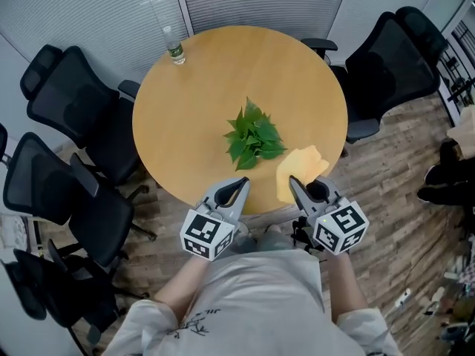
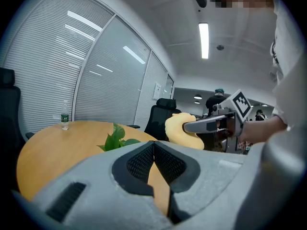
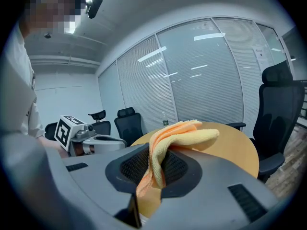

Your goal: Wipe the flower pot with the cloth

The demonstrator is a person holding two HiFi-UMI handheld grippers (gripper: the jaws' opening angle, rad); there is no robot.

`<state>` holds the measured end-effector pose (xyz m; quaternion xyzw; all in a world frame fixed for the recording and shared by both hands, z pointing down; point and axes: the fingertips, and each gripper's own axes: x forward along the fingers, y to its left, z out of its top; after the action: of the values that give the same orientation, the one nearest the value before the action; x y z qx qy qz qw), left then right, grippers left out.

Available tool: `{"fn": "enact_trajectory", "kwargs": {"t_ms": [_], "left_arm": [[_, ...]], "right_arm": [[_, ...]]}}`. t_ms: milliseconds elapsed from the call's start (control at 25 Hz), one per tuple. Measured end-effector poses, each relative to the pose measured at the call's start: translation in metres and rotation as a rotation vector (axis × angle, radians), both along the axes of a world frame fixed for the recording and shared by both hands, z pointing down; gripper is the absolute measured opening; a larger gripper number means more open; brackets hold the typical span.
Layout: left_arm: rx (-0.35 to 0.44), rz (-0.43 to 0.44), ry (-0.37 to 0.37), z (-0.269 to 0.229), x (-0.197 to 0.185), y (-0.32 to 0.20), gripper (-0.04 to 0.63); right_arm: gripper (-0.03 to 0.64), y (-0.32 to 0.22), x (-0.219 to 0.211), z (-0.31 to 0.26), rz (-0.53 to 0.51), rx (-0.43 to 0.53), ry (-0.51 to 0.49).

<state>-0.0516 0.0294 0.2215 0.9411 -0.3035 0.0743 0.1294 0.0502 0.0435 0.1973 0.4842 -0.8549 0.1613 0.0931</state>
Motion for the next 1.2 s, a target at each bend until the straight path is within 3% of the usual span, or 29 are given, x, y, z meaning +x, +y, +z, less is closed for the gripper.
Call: {"fn": "enact_trajectory", "kwargs": {"t_ms": [440,760,920,1200], "left_arm": [[-0.018,-0.023,-0.014,0.006,0.003,-0.016,0.011],[-0.056,-0.052,-0.049,0.018,0.022,-0.027,0.011],[-0.079,-0.056,-0.024,0.026,0.032,-0.029,0.011],[-0.096,-0.118,-0.049,0.053,0.031,-0.036,0.011]], "right_arm": [[0.055,-0.030,0.019,-0.009,-0.002,0.025,-0.005],[0.055,-0.043,0.042,0.016,-0.025,-0.038,-0.032],[0.055,-0.052,0.048,0.029,-0.052,-0.060,-0.028],[0.055,-0.068,0.049,0.052,-0.091,-0.090,0.001]]}}
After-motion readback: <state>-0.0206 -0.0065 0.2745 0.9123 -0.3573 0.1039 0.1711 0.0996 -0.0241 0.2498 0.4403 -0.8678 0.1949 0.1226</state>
